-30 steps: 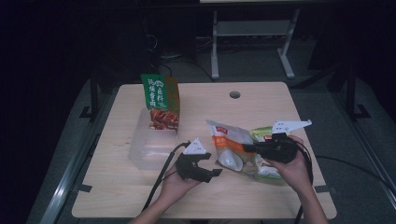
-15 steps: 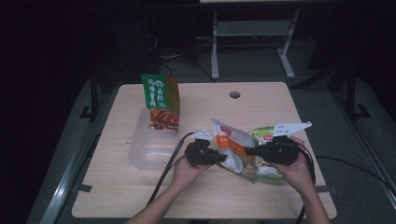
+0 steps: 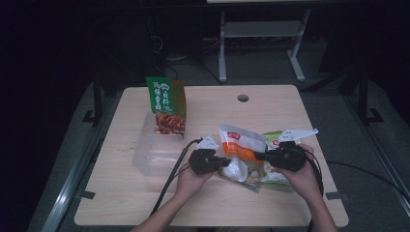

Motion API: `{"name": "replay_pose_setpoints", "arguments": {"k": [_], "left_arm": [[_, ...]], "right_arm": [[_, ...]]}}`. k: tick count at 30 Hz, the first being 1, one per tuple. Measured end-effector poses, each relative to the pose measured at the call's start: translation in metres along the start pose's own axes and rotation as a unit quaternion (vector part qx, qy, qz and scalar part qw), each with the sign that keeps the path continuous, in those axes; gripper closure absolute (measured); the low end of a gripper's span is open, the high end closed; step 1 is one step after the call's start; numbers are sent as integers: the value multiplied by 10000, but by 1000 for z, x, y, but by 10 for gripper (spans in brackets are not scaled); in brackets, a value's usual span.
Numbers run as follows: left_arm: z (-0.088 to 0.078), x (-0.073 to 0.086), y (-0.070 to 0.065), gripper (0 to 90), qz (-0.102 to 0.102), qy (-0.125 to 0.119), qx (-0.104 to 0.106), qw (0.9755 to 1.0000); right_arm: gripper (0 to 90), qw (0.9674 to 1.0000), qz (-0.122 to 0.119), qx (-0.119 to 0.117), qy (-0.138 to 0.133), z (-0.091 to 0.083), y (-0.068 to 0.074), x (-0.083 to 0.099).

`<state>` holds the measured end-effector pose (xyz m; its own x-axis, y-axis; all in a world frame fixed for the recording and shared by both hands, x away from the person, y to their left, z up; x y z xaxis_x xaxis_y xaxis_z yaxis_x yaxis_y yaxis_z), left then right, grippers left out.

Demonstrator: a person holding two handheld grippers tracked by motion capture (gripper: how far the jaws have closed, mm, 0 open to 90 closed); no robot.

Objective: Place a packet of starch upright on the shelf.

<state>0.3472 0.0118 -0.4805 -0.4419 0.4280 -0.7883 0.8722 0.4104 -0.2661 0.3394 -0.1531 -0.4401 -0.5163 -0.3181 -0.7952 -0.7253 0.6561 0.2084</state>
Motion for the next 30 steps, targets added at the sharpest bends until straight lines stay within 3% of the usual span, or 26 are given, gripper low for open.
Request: {"name": "replay_pose_setpoints", "arguments": {"k": [5, 8, 11, 13, 17, 24, 30], "left_arm": [[-3, 3, -3, 900, 49, -52, -133, 9999], [-5, 5, -5, 900, 103, -26, -139, 9998], [-7, 6, -6, 900, 143, -20, -167, 9998], [-8, 7, -7, 899, 168, 17, -163, 9997], [-12, 9, -6, 878, 88, 19, -80, 9999], [-18, 13, -8, 733, 65, -6, -104, 9999], [-27, 18, -12, 644, 253, 34, -219, 9994]], "right_arm": [[769, 9999, 38, -61, 80, 11, 3, 2], [761, 9996, 40, -148, 234, 22, 9, 5], [782, 9994, 21, -193, 293, 30, 14, 6], [855, 9993, 4, -166, 335, 32, 17, 5], [892, 9992, 27, -223, 339, 31, 19, 5], [896, 9995, -70, -256, 196, 26, 25, 1], [898, 9995, -201, -212, 100, 23, 32, -3]]}}
Point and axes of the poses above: each handheld gripper's, and its own axes: z roughly forward along the jaws, x roughly out of its underside, y roughly to its left, the point moved 8 cm from there along z, roughly forward along the jaws, and after that the axes turned 4 degrees about x, right-handed, at the moved point
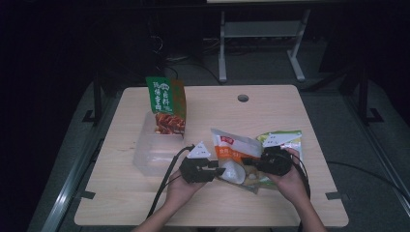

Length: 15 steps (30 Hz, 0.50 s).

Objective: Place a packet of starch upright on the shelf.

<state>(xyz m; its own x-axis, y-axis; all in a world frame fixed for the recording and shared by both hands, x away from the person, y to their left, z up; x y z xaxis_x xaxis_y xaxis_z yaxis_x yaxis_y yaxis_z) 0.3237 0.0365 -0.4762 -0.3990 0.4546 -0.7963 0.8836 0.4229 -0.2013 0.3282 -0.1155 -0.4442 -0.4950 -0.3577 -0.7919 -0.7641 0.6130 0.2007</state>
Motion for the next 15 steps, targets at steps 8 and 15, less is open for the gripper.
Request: {"name": "replay_pose_setpoints", "arguments": {"k": [8, 15], "left_arm": [[-6, 10, -1, 538, -77, 7, 71, 9999], [-14, 17, -5, 485, 101, 82, -1, 9999]], "right_arm": [[898, 9998, -89, 122, -125, -7, 2, -5], [899, 9993, -78, 262, -258, -12, -2, -10]]}}
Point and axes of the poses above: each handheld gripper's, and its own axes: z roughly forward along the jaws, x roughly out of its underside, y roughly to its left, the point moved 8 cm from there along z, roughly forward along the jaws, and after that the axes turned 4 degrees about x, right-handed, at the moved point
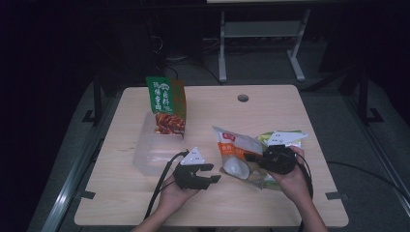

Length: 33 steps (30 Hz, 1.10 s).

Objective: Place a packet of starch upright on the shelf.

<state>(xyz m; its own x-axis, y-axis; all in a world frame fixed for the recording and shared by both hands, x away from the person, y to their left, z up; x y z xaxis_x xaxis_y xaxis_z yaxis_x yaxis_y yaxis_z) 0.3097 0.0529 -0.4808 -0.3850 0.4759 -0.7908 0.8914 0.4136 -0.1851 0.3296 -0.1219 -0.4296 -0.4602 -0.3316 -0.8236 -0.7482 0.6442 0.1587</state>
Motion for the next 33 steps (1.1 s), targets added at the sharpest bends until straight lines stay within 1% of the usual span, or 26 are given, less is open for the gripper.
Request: {"name": "replay_pose_setpoints", "arguments": {"k": [2, 3, 7, 8, 9, 12, 14, 17, 18, 19, 22, 29, 32, 33], "left_arm": [[-3, 2, -2, 464, 34, 3, 1, 10000], [-5, 3, -3, 452, 92, 18, -8, 10000], [-11, 8, -7, 410, 76, -17, 37, 10000], [-13, 9, -8, 396, 87, -8, 30, 10000], [-15, 10, -8, 383, 144, -28, 35, 9999], [-18, 12, -10, 362, 86, -95, 46, 9999], [-19, 12, -10, 352, 156, -100, 73, 9998], [-21, 11, -12, 344, 265, -93, 38, 9996], [-21, 10, -13, 343, 291, -101, 33, 9995], [-21, 9, -14, 342, 276, -150, 27, 9995], [-21, 9, -15, 336, 351, -129, 31, 9993], [-23, 9, -15, 334, 439, -153, 25, 9989], [-23, 10, -16, 333, 378, -184, 31, 9991], [-24, 10, -15, 334, 416, -168, 18, 9990]], "right_arm": [[899, 10000, -13, 36, -14, -1, -1, -2], [899, 10000, -16, 60, -25, -2, -2, -3], [899, 9999, 14, 119, -16, -4, -3, -7], [899, 9999, 10, 131, -38, -4, -3, -9], [899, 9999, 24, 141, -47, -4, -4, -10], [899, 9998, 48, 177, -27, -4, -5, -15], [899, 9997, -18, 235, 31, -3, -6, -20], [899, 9997, -105, 235, 44, -1, -5, -30], [899, 9997, -102, 213, 32, 0, -4, -34], [899, 9997, -107, 198, 32, 1, -3, -37], [899, 9998, -131, 150, 24, 5, -1, -46], [899, 9998, -210, 28, 20, 14, 6, -65], [899, 9997, -239, -27, 6, 17, 10, -75], [899, 9996, -278, -59, -17, 19, 11, -80]]}}
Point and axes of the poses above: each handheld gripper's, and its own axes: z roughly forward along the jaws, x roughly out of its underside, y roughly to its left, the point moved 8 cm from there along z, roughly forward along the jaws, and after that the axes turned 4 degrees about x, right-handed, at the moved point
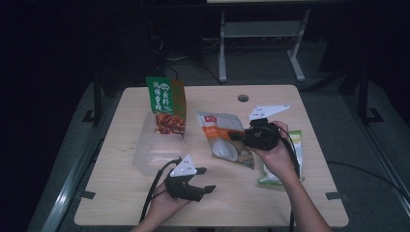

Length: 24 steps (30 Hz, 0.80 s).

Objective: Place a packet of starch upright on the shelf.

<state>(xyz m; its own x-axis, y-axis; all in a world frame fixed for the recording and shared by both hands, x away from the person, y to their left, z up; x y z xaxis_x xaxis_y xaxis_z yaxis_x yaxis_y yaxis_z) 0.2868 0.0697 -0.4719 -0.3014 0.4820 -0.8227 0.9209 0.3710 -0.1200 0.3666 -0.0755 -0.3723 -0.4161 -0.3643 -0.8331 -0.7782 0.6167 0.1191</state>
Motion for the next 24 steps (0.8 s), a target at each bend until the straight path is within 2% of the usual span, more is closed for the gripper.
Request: {"name": "replay_pose_setpoints", "arguments": {"k": [9, 15, 18, 24], "left_arm": [[-3, 1, -3, 323, -3, 35, 13, 10000], [0, -3, -5, 317, -111, 28, 62, 9999], [-3, -3, -4, 315, 43, 126, 28, 9999], [-15, 0, -5, 313, 82, 151, -38, 9998]], "right_arm": [[899, 9997, -156, -174, -122, 12, 12, -34], [899, 9988, -306, -349, -125, 28, 23, -58], [899, 9984, -358, -419, -120, 39, 29, -68], [899, 9976, -418, -545, -110, 63, 39, -83]]}}
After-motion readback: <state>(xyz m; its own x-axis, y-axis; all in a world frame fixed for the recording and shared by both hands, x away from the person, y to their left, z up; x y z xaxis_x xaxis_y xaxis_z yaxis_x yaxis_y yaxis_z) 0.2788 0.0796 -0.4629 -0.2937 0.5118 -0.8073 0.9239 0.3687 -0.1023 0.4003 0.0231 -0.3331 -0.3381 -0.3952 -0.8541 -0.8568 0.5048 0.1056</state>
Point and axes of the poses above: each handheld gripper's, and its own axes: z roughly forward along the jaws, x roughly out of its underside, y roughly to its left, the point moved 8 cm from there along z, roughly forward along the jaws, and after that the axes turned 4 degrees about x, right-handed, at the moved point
